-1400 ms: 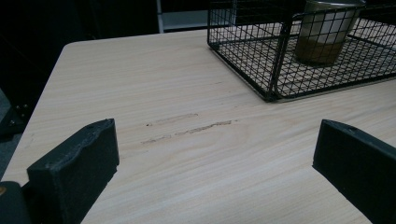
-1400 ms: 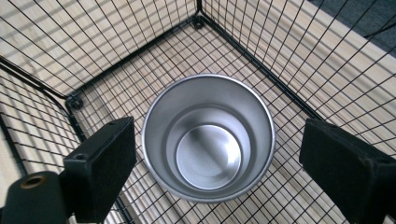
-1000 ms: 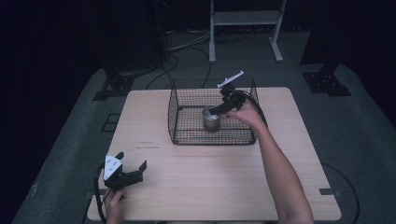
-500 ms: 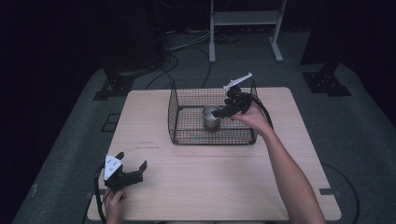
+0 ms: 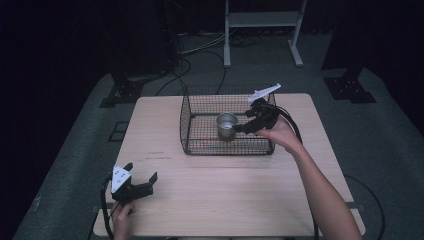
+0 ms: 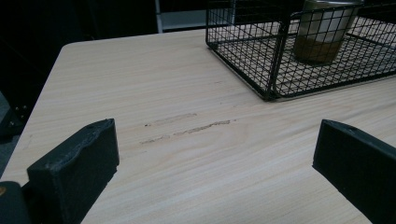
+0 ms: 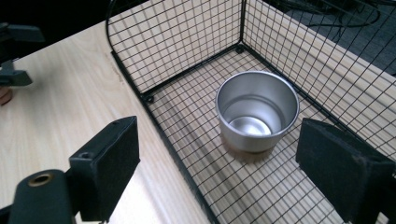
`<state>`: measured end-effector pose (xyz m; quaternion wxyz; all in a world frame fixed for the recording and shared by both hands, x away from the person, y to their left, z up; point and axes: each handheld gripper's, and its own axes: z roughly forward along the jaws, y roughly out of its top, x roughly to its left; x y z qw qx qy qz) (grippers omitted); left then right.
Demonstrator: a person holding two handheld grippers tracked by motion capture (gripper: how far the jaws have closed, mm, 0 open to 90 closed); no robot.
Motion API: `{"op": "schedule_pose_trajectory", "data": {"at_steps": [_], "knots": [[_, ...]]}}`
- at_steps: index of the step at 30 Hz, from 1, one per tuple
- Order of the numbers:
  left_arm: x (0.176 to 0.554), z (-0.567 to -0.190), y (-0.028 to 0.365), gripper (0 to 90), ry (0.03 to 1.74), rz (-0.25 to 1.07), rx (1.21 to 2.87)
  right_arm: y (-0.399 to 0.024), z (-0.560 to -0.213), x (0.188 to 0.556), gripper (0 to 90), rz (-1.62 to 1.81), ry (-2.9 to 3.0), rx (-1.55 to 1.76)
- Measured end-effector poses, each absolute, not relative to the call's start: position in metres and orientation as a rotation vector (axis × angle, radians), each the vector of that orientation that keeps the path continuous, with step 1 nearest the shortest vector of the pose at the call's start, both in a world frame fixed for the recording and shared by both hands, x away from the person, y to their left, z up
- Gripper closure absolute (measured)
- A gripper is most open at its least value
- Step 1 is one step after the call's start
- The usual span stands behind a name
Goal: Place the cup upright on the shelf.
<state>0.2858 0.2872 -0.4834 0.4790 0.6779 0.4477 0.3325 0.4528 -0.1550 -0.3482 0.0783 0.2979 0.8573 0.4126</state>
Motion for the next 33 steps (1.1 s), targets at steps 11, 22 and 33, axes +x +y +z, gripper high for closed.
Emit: {"op": "schedule_pose_trajectory", "data": {"at_steps": [11,22,33], "knots": [[0.286,-0.483,0.287,0.0,1.094,0.812,1.655,-0.177,-0.353,0.436,13.1,1.263,2.556,0.909],[0.286,-0.483,0.287,0.0,1.092,0.814,1.66,-0.198,-0.359,0.417,13.3,1.289,2.551,0.899],[0.286,-0.483,0.287,0.0,1.092,0.815,1.662,-0.215,-0.369,0.399,13.4,1.306,2.551,0.907]]}}
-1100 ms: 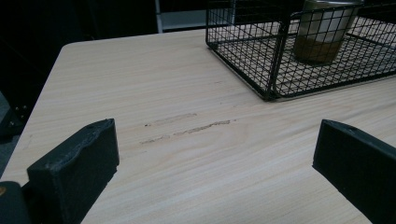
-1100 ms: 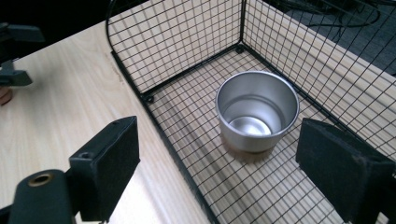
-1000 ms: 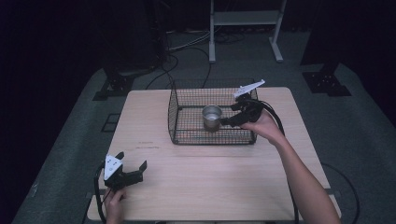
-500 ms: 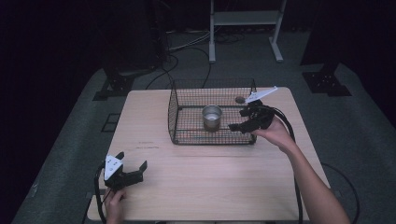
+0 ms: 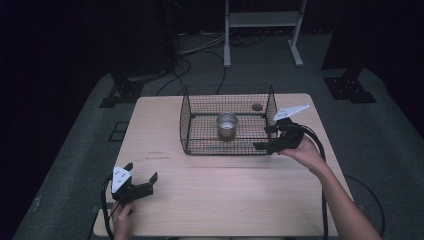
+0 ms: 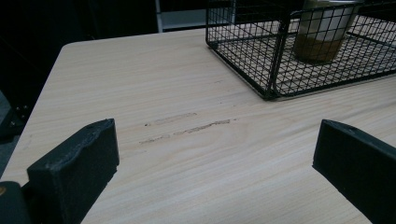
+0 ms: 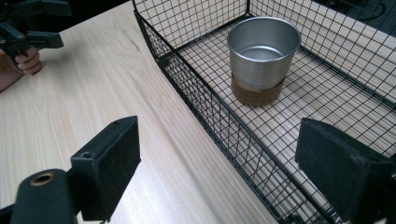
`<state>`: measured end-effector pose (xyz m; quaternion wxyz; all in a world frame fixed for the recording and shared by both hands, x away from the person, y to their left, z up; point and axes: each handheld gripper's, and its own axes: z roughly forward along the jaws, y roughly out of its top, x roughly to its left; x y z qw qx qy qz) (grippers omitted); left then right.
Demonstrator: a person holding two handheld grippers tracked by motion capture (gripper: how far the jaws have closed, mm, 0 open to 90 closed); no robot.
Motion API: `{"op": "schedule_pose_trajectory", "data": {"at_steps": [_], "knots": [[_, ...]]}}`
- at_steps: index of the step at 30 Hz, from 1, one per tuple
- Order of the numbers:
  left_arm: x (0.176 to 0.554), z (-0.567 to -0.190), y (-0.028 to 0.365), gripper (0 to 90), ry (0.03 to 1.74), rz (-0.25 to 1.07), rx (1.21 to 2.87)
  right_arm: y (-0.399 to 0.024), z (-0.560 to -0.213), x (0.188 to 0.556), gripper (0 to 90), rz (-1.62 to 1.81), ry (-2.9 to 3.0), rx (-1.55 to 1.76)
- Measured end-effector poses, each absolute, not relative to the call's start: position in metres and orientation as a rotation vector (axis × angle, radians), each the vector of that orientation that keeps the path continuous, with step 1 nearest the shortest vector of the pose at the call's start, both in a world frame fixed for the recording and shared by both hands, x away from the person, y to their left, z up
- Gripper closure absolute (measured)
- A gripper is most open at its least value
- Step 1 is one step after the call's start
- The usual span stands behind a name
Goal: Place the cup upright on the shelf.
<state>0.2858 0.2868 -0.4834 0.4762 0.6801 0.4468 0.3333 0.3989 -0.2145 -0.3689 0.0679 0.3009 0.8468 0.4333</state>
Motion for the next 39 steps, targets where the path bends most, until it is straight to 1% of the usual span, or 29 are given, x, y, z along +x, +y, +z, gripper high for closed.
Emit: {"op": "schedule_pose_trajectory", "data": {"at_steps": [27,39], "knots": [[0.285,-0.483,0.286,0.0,1.093,0.814,1.662,-0.243,-0.391,0.358,13.5,1.348,2.54,0.919],[0.285,-0.483,0.285,0.0,1.091,0.818,1.666,-0.261,-0.413,0.343,14.1,1.372,2.532,0.977]]}}
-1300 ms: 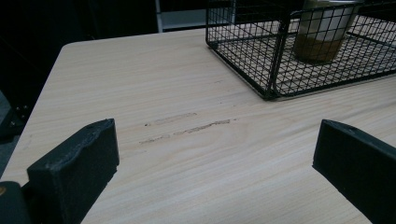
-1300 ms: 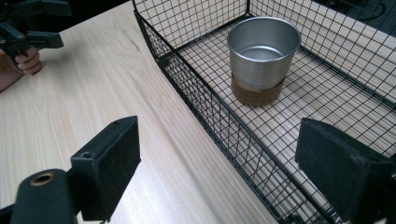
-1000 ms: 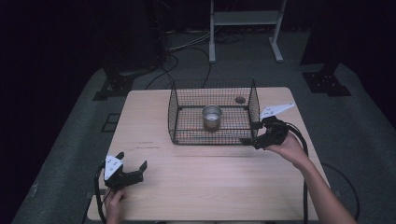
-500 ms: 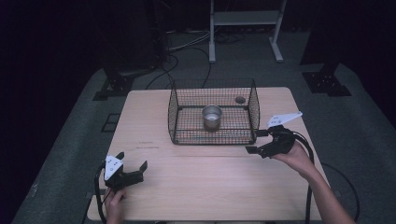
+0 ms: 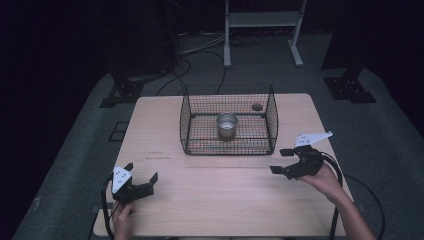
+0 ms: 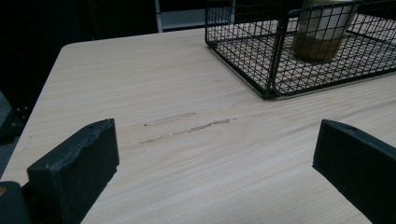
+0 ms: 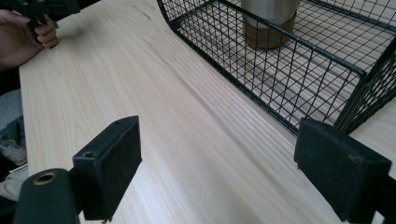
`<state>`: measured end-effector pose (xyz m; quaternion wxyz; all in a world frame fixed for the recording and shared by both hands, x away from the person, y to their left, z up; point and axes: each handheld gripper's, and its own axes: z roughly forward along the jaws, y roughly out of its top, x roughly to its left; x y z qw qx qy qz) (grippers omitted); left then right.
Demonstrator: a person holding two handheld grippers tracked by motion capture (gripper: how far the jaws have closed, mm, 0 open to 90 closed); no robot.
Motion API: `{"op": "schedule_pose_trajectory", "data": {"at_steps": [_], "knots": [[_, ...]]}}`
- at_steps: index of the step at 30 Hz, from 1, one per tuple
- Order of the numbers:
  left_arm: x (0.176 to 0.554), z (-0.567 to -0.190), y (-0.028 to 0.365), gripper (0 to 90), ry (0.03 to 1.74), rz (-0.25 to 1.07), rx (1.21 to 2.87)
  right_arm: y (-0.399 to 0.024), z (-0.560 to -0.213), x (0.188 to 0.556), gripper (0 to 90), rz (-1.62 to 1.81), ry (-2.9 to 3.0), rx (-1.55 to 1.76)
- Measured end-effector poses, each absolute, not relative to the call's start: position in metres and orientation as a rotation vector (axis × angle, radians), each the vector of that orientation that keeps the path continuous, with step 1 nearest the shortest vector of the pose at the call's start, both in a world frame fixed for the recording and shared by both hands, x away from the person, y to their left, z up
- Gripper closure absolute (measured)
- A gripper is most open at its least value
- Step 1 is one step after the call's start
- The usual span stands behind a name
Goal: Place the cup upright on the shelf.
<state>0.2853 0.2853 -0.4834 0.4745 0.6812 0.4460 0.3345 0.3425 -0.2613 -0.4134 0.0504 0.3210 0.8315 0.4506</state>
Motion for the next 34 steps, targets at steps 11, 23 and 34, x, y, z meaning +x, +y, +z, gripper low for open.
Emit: {"op": "schedule_pose_trajectory", "data": {"at_steps": [11,23,34], "knots": [[0.285,-0.483,0.285,0.0,1.091,0.82,1.665,-0.275,-0.417,0.325,14.1,1.419,2.492,0.974],[0.285,-0.484,0.284,0.0,1.09,0.828,1.673,-0.287,-0.436,0.304,14.0,1.387,2.5,1.0],[0.285,-0.483,0.284,0.0,1.094,0.829,1.67,-0.292,-0.462,0.274,13.9,1.421,2.436,1.091]]}}
